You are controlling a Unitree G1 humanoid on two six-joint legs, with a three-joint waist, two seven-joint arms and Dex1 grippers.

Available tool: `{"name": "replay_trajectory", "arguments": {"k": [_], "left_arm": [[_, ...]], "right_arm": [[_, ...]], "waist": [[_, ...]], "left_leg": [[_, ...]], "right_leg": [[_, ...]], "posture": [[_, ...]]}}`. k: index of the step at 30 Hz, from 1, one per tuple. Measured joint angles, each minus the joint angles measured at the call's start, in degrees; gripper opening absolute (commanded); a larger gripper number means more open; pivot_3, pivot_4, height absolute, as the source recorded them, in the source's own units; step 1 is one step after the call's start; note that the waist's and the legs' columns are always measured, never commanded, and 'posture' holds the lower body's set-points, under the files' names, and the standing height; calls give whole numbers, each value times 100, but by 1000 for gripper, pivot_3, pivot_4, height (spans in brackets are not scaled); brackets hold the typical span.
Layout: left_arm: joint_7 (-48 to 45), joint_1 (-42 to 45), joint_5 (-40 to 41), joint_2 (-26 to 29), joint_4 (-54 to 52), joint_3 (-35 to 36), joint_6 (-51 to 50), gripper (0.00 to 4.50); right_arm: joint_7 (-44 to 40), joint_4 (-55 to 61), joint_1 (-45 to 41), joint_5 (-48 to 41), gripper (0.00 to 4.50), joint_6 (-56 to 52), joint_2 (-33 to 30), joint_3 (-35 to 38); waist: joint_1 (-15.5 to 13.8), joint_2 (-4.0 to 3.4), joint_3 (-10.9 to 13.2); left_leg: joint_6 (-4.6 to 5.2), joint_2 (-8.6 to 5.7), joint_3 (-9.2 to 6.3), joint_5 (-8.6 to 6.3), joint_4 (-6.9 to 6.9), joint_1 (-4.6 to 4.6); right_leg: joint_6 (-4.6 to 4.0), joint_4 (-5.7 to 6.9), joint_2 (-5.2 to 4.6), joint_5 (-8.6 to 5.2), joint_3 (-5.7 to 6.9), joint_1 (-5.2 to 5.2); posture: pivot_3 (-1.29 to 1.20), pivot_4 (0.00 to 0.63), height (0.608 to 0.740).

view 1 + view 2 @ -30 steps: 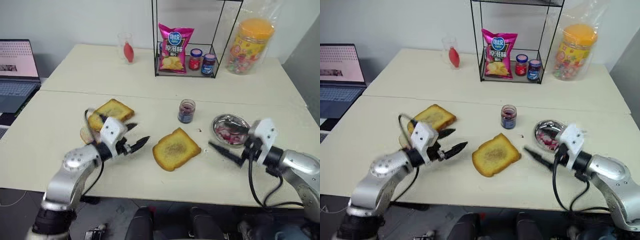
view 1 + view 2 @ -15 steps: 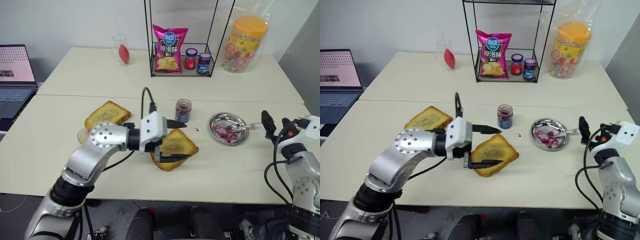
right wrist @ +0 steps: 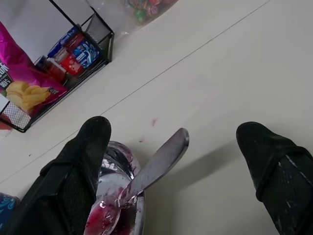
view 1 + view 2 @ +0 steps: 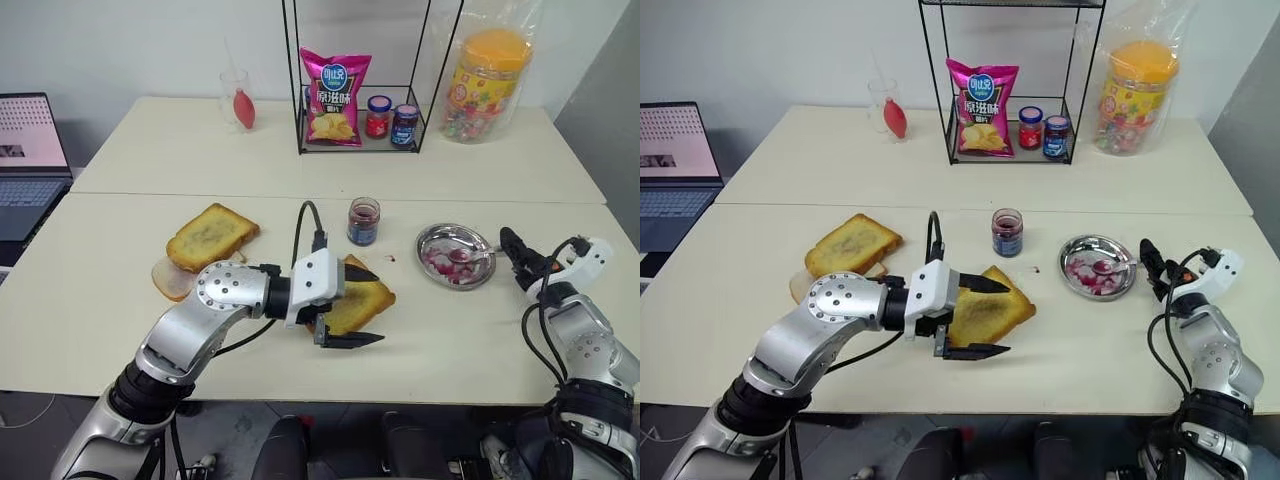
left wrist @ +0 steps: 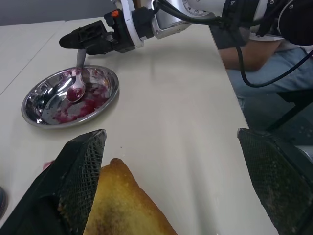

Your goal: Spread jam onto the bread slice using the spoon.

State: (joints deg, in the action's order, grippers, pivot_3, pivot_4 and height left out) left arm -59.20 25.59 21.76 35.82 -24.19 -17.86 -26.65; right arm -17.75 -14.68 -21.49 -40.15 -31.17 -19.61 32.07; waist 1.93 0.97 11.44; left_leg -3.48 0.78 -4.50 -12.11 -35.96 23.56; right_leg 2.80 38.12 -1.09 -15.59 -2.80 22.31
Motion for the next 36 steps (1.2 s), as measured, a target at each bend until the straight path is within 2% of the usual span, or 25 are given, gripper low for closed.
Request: {"name": "replay_trajectory", "arguments": {"k": [3,5,6,8,10,12,13,14,24,32,36], "left_arm": [[2,-12,-30,1,-2,0,0,4470],[9,-12,-44,0,-2,0,0,4500],[13,-11,-49,0,-2,0,0,4500],[26,-7,-53,-1,-1,0,-1,4500],[48,-3,-57,-3,0,1,-3,4500],[92,-2,-64,-6,0,1,-5,4500],[104,-1,-67,-7,0,1,-6,4500],[108,1,-70,-7,1,1,-8,4500],[118,-3,-159,-6,2,1,-9,4500],[221,-61,-184,1,11,77,-13,4500],[488,-325,-88,26,34,608,-196,4500]], "right_arm": [[-102,-325,-227,-7,4500,5,1,-18],[-155,-404,-277,-45,4125,5,-1,-18],[-196,-448,-295,-79,4112,2,0,-17],[-203,-518,-326,-145,3468,0,9,-9],[-204,-557,-364,-153,3170,1,17,-3],[-220,-561,-392,-156,2588,5,16,-5],[-225,-561,-394,-157,2522,5,16,-6],[-227,-562,-394,-157,2089,5,16,-7],[-324,-484,-428,-390,73,4,21,54],[-322,211,-259,-572,28,-254,-55,24],[-320,1251,-289,-679,28,-614,-407,-233]], "waist": [[1,-1,0],[1,-1,0],[1,-1,0],[0,-1,0],[0,-1,0],[0,-1,0],[0,-1,0],[1,-1,0],[0,-3,-2],[-2,-6,-2],[32,-24,7]], "left_leg": [[2,0,0,1,0,0],[2,0,-1,1,0,0],[2,0,0,1,1,0],[2,0,0,1,1,0],[2,0,0,1,1,0],[2,0,-1,1,0,0],[2,0,-1,1,0,0],[2,0,-1,1,0,0],[2,0,0,1,0,-2],[2,0,-1,1,0,-5],[2,2,0,1,1,-4]], "right_leg": [[2,1,0,0,1,0],[1,0,0,0,1,0],[-2,0,0,2,1,0],[-4,1,0,3,0,0],[-3,1,0,3,1,0],[-3,2,0,2,1,0],[-3,2,0,2,1,0],[-3,2,0,3,0,0],[-3,2,0,3,1,-2],[-1,4,0,2,0,-5],[0,10,1,1,-2,2]], "posture": [[0,150,740],[0,150,740],[0,150,740],[0,150,740],[0,150,740],[0,150,740],[0,150,740],[0,150,740],[0,150,740],[0,150,740],[0,150,740]]}}
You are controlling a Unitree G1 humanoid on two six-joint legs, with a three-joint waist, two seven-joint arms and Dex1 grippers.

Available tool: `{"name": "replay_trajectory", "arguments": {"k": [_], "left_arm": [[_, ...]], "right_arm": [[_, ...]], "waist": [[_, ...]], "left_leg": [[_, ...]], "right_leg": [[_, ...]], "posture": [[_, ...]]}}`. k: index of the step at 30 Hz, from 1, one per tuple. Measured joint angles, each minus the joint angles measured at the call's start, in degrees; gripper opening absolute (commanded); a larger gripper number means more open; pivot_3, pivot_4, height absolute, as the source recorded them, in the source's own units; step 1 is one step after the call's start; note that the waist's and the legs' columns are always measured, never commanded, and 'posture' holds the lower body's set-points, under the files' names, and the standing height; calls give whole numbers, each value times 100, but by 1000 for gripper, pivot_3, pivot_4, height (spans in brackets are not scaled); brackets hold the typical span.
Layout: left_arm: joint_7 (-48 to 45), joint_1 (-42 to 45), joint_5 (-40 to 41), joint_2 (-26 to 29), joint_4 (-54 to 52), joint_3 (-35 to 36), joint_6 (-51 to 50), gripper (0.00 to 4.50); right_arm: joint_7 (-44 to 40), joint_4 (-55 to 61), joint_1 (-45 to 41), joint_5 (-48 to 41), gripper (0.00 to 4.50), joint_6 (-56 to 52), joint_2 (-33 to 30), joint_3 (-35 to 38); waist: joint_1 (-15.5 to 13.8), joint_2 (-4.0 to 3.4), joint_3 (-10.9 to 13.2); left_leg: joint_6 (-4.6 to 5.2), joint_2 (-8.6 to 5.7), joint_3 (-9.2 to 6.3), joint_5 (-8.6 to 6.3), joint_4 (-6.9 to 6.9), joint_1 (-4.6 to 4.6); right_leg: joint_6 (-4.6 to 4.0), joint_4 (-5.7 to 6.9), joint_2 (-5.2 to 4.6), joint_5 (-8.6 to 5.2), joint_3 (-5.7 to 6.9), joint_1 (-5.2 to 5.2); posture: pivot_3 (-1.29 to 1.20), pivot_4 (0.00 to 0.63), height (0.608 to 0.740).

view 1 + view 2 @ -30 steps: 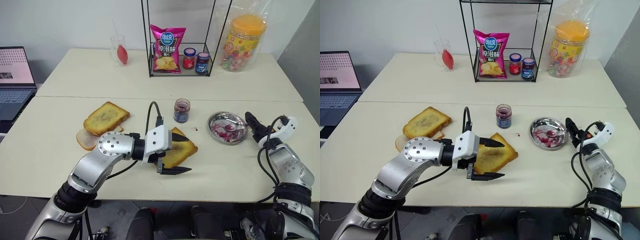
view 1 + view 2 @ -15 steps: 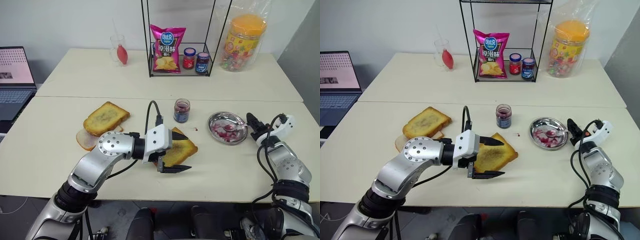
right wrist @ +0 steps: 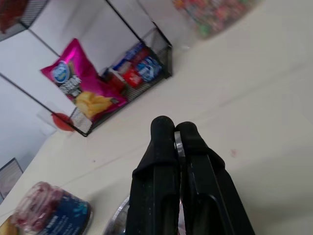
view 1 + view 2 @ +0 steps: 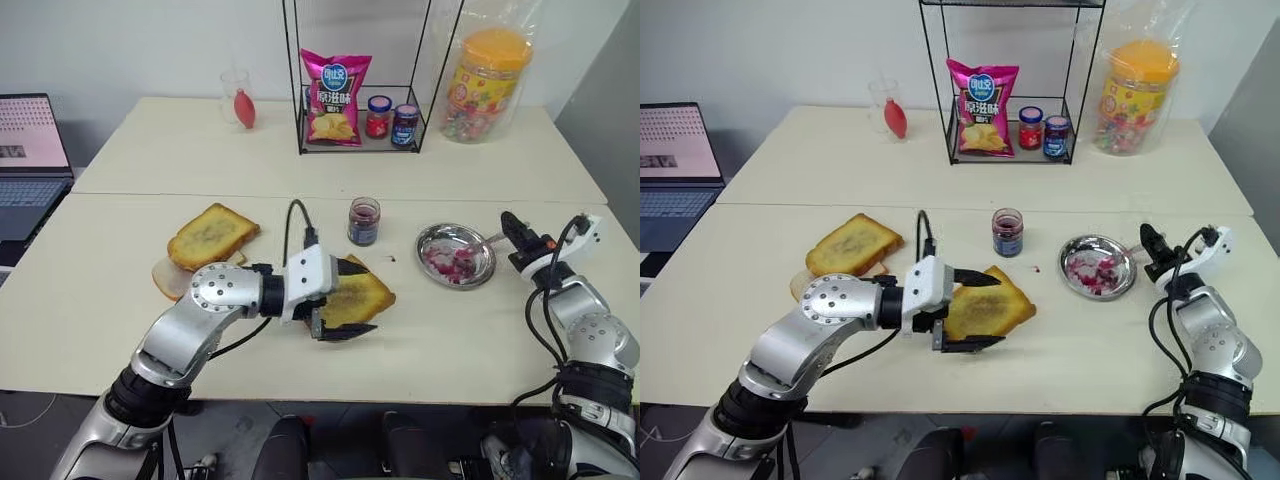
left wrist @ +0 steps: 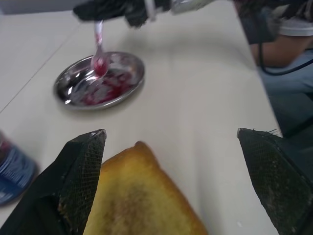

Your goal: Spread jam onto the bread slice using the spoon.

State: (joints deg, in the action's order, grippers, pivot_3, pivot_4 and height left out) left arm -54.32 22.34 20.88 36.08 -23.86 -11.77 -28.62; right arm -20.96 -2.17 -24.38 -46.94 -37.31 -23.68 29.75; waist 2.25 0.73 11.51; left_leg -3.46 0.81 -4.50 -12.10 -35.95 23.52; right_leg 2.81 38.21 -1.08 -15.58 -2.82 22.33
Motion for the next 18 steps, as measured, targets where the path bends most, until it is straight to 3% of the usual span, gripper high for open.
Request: {"name": "replay_trajectory", "arguments": {"k": [8,13,18], "left_arm": [[625,-208,62,25,289,808,-231,4500],[890,-267,103,2,369,1021,-403,4500],[1025,-291,134,-4,367,1038,-488,4500]], "right_arm": [[6,1058,-1315,324,28,-219,-192,-1358],[-17,615,-2184,859,28,-55,248,-2153],[-180,66,-2370,1282,28,204,417,-2521]], "waist": [[69,0,0],[65,2,0],[-18,2,0]], "left_leg": [[3,1,-4,3,-8,-12],[2,-1,-4,3,-9,-11],[2,-5,-6,2,-5,-5]], "right_leg": [[15,40,4,-17,1,6],[-6,48,2,-5,2,8],[-12,45,-5,-2,8,13]], "posture": [[0,150,740],[0,150,740],[0,150,740]]}}
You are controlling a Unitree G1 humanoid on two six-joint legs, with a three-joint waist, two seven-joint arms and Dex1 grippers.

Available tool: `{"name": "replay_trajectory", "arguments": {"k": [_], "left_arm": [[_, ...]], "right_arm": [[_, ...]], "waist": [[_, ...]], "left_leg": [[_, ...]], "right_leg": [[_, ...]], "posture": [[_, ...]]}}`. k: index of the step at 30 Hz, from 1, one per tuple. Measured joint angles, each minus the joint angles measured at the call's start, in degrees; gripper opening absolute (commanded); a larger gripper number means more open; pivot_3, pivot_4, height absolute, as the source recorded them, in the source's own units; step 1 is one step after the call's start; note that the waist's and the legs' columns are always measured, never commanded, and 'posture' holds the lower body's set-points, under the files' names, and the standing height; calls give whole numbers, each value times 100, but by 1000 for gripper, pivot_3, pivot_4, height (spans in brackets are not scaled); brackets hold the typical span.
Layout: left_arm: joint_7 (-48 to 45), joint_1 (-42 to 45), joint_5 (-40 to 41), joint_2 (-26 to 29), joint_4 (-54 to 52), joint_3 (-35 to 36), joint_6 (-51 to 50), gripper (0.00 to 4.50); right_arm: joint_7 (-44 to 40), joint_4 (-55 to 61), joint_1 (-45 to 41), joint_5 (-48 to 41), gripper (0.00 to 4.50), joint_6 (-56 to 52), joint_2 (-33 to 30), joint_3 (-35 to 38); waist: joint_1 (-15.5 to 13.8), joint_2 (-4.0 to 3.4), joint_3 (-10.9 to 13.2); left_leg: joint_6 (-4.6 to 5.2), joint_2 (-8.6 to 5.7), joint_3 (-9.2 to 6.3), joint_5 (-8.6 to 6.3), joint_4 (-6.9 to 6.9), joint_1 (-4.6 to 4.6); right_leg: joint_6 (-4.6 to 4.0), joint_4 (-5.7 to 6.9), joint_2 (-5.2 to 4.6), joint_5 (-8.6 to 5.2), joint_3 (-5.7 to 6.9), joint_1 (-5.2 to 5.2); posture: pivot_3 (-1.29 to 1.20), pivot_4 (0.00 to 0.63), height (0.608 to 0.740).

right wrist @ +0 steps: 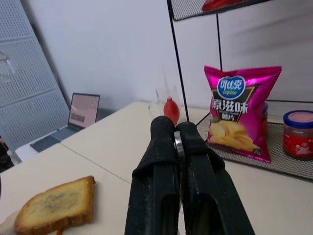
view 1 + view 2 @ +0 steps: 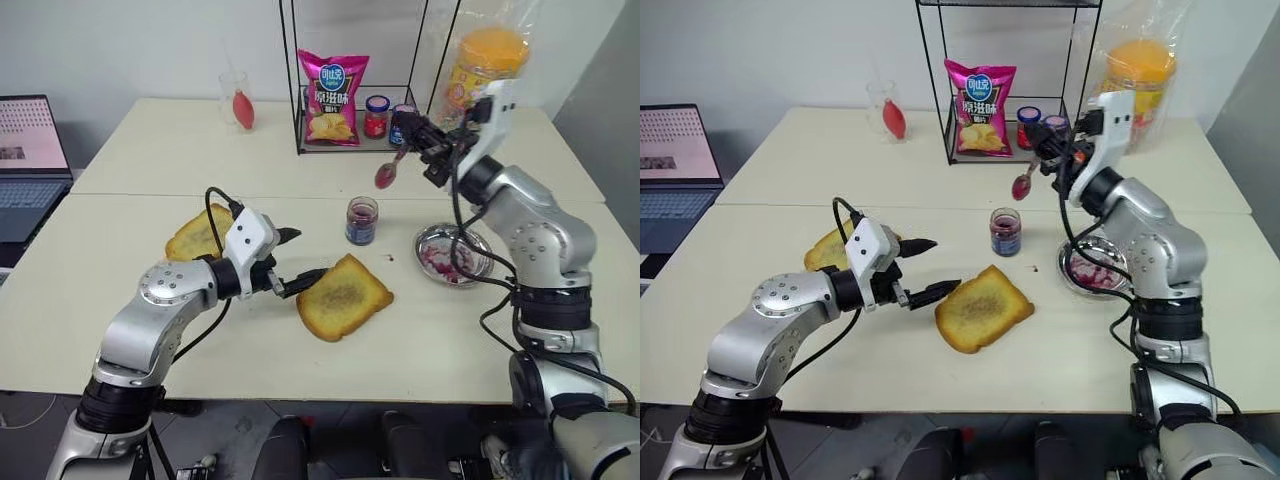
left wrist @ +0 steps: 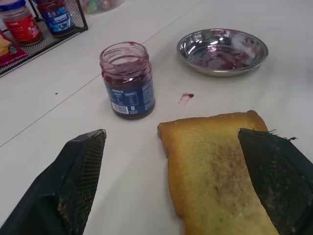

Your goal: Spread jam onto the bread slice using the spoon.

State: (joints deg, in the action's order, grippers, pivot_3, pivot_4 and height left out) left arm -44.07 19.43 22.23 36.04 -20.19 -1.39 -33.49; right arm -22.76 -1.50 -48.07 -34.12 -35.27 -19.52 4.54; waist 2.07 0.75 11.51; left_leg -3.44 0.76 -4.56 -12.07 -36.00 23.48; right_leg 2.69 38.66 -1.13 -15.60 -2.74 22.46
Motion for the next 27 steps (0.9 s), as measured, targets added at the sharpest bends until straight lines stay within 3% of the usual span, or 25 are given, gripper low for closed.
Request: {"name": "replay_trajectory", "arguments": {"k": [6,17,27], "left_arm": [[358,-16,36,-121,-32,134,-174,4500],[465,-17,37,-113,-43,163,-261,4500],[458,-10,22,-106,-42,162,-258,4500]], "right_arm": [[-531,-1101,-255,827,28,806,271,-599],[-955,-2283,-342,1668,28,1704,603,-855],[-842,-2761,-363,1704,28,1432,891,-612]], "waist": [[13,0,0],[32,0,0],[37,0,0]], "left_leg": [[0,3,2,0,1,1],[-1,3,2,1,0,2],[-1,3,1,1,1,2]], "right_leg": [[-2,24,4,0,-1,19],[-3,27,4,0,-3,21],[-4,28,4,0,-2,22]], "posture": [[0,150,740],[0,150,740],[0,150,740]]}}
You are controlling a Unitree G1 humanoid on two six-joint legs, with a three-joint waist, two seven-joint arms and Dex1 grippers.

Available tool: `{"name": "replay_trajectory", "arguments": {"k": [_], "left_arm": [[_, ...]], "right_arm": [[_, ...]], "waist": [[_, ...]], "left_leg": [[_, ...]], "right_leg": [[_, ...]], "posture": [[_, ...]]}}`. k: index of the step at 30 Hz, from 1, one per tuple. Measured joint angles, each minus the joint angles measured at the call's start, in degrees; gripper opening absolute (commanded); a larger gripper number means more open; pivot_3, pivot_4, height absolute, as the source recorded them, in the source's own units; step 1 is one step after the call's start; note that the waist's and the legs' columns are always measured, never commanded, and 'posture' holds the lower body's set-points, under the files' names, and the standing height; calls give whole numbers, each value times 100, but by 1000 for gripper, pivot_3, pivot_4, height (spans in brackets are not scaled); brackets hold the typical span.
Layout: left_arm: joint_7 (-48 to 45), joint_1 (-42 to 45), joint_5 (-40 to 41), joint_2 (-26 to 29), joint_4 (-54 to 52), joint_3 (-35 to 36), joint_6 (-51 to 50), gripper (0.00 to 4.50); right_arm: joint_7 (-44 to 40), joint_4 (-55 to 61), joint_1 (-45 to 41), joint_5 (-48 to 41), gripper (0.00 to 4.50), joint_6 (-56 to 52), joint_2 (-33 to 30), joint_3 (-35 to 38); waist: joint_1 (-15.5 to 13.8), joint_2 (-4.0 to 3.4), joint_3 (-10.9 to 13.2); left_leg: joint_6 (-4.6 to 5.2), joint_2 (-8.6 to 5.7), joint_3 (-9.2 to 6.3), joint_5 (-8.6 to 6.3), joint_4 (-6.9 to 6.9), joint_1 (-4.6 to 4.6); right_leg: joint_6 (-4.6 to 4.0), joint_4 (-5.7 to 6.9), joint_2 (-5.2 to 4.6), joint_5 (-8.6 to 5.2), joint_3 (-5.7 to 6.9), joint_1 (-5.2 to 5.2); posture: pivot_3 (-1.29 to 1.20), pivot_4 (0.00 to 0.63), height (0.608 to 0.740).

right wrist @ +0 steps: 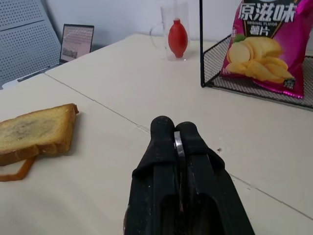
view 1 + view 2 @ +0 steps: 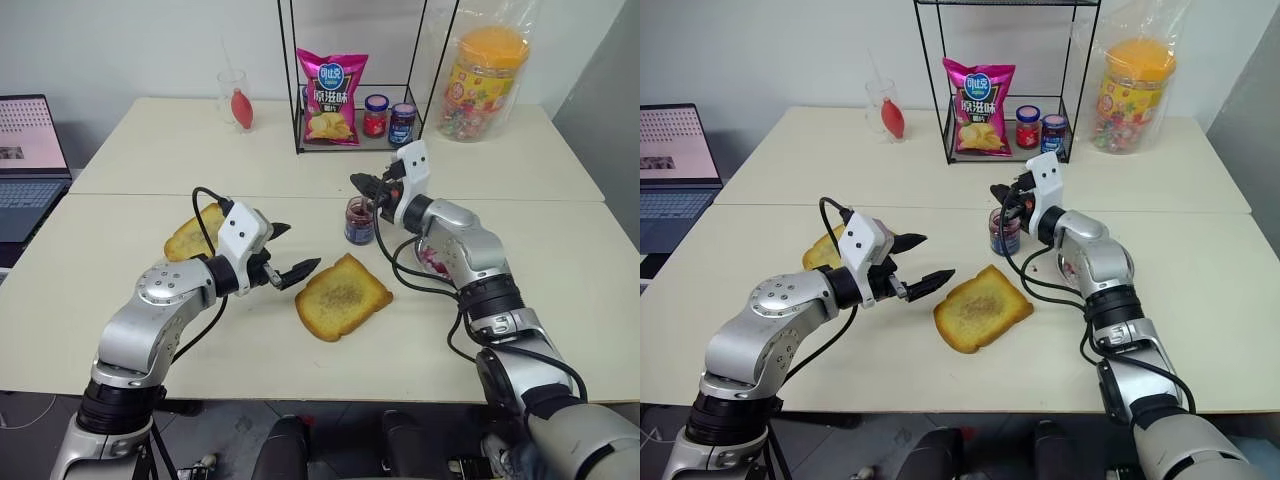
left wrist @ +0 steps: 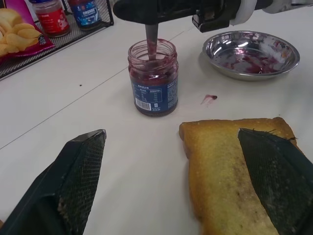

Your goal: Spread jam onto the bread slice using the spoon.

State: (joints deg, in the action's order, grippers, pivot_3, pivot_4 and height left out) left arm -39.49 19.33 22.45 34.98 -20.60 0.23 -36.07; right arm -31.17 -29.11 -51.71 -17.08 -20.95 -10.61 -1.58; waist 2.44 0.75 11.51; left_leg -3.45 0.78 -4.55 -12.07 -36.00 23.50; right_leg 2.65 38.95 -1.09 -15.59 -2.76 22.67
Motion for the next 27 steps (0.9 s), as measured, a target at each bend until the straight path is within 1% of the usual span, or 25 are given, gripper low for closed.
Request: {"name": "replay_trajectory", "arguments": {"k": [4,10,15,27], "left_arm": [[-8,10,-12,-1,2,-5,18,4500],[-11,88,-34,-34,24,-119,38,4500],[-10,98,-70,-41,30,-200,66,4500],[-16,132,-114,-107,83,-227,154,4500]], "right_arm": [[94,0,-17,-149,28,-395,70,226],[456,-24,-157,-564,28,-1035,271,833],[657,-56,-179,-876,28,-1364,319,1226],[1015,-118,-377,-1352,28,-1781,448,1853]], "waist": [[1,0,0],[1,0,0],[4,0,0],[35,0,0]], "left_leg": [[0,0,0,0,1,0],[0,0,0,0,0,0],[0,0,0,0,3,0],[0,0,1,0,3,3]], "right_leg": [[0,0,0,0,0,0],[0,0,0,0,-1,0],[0,0,0,0,0,1],[0,0,1,0,0,4]], "posture": [[0,150,740],[0,150,740],[0,150,740],[0,150,740]]}}
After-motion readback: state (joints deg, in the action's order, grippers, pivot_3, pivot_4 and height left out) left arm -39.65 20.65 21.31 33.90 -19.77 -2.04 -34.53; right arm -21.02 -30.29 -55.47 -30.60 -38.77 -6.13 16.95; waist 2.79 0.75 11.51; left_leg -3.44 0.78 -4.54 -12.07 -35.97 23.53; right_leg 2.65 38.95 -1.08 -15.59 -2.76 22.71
